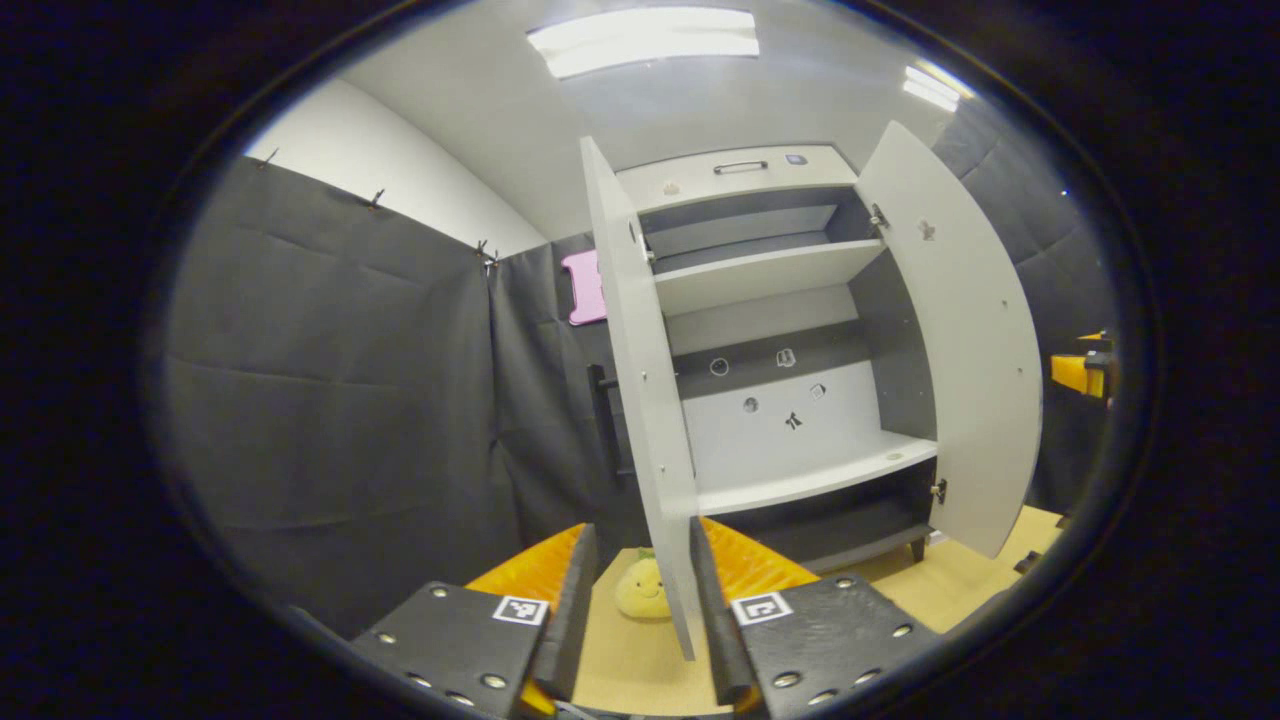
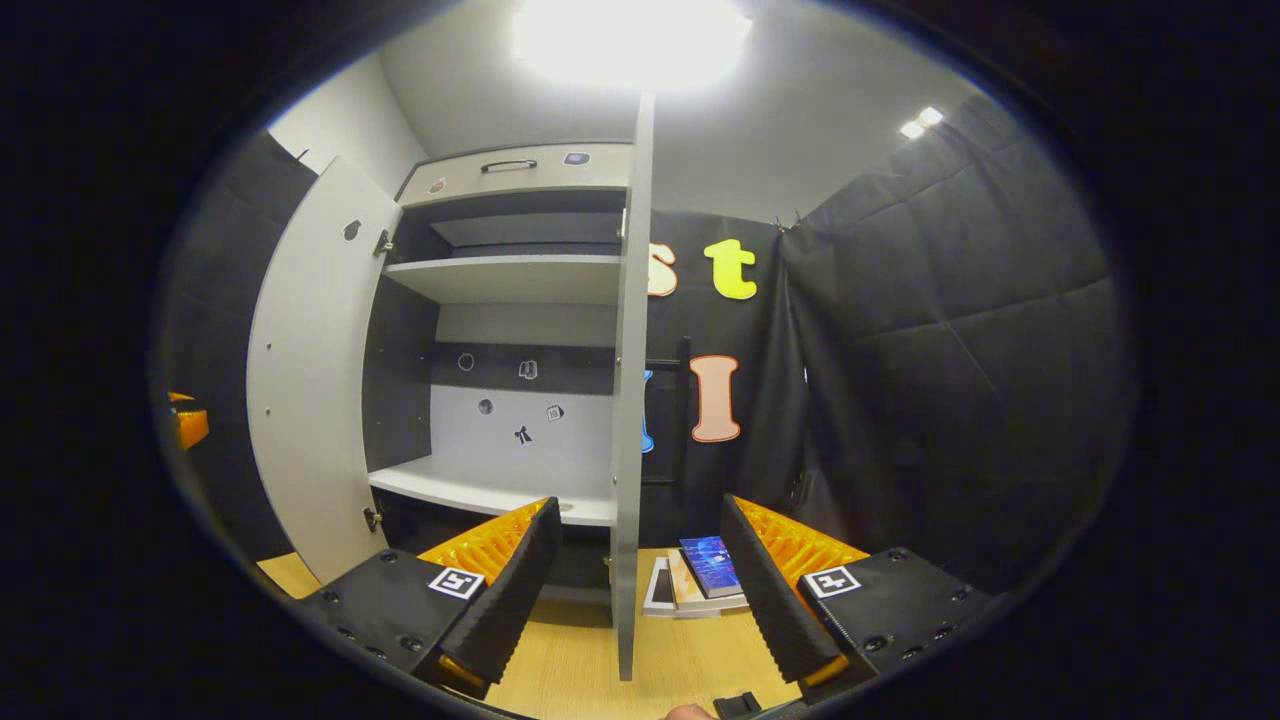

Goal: Open the right door of the double-door shoe cabinet with the right hand, and open the left door with the left hand.

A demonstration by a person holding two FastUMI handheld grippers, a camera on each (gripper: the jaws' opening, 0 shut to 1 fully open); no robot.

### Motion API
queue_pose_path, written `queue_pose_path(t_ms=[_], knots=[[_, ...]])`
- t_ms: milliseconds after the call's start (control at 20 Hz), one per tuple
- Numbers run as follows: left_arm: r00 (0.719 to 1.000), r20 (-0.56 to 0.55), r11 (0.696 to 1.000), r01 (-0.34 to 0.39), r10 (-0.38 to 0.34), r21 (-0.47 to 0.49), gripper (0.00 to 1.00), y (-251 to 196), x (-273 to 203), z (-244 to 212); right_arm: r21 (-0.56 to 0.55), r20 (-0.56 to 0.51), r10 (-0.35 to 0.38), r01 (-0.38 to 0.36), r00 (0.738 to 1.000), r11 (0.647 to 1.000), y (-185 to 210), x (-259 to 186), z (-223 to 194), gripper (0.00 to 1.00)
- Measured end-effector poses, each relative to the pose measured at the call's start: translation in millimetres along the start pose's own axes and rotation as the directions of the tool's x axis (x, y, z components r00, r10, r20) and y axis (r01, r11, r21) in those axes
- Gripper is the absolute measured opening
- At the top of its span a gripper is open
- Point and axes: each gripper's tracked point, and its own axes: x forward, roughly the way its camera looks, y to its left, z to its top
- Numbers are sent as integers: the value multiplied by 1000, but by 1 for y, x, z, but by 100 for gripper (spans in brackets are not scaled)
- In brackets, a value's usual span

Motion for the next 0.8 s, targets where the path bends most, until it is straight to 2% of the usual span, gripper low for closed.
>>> queue_pose_path(t_ms=[100, 450, 500, 550, 600, 650, 700, 800], knots=[[1000, 4, 1000, -7, 7, -3, 84, 0, -3, -1, -3, -6, -6, 6, 1000, 1000, -3, -2, -3, 100], [998, -18, 998, -58, 58, 0, 87, 10, 1, -11, -23, -14, -8, 8, 1000, 1000, -1, -9, -6, 100], [998, -20, 998, -66, 66, 6, 86, 13, 1, -11, -22, -9, -9, 9, 1000, 1000, 0, -9, -5, 97], [997, -20, 997, -72, 72, 10, 87, 14, 2, -11, -20, -4, -10, 10, 1000, 1000, 0, -9, -4, 100], [997, -19, 997, -79, 80, 13, 87, 16, 3, -11, -17, 0, -10, 10, 1000, 1000, 1, -10, -4, 97], [996, -18, 996, -88, 89, 13, 87, 19, 3, -10, -14, 1, -9, 9, 1000, 1000, 1, -10, -3, 100], [996, -17, 996, -92, 92, 11, 87, 21, 4, -11, -11, 3, -10, 10, 1000, 1000, 2, -10, -3, 96], [995, -18, 995, -101, 101, 9, 87, 25, 5, -12, -6, 3, -8, 8, 1000, 1000, 4, -10, -3, 100]])
